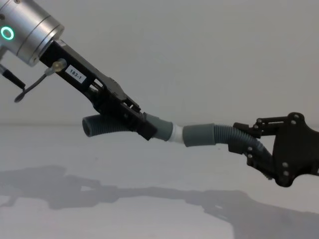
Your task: Use both hands to pick up one end of the pipe from the table, align the ends, and insert them.
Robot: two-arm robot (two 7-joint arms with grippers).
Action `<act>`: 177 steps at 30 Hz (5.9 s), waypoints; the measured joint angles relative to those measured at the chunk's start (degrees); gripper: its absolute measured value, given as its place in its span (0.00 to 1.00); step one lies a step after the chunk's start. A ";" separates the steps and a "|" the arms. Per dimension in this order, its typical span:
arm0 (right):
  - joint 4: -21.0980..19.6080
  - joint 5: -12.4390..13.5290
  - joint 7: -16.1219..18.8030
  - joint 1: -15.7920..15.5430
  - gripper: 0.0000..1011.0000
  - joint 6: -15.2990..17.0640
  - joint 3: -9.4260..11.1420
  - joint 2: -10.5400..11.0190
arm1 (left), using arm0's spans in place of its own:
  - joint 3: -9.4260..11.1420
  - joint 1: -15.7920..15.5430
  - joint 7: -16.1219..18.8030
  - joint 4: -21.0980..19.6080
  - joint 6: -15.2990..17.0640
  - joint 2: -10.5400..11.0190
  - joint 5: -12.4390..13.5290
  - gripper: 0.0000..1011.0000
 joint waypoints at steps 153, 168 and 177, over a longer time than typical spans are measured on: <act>7.70 8.75 7.67 3.93 0.23 0.01 -0.71 -2.28 | -1.96 3.62 6.57 -6.58 -4.00 6.40 -5.52 0.33; 7.98 10.38 8.96 4.01 0.23 -0.01 -0.57 -2.29 | -1.55 3.12 6.12 -5.04 -4.40 5.51 -5.25 0.33; 7.99 10.71 9.12 4.06 0.23 0.24 -0.51 -2.33 | -1.30 2.81 5.44 -3.85 -5.27 4.78 -5.17 0.33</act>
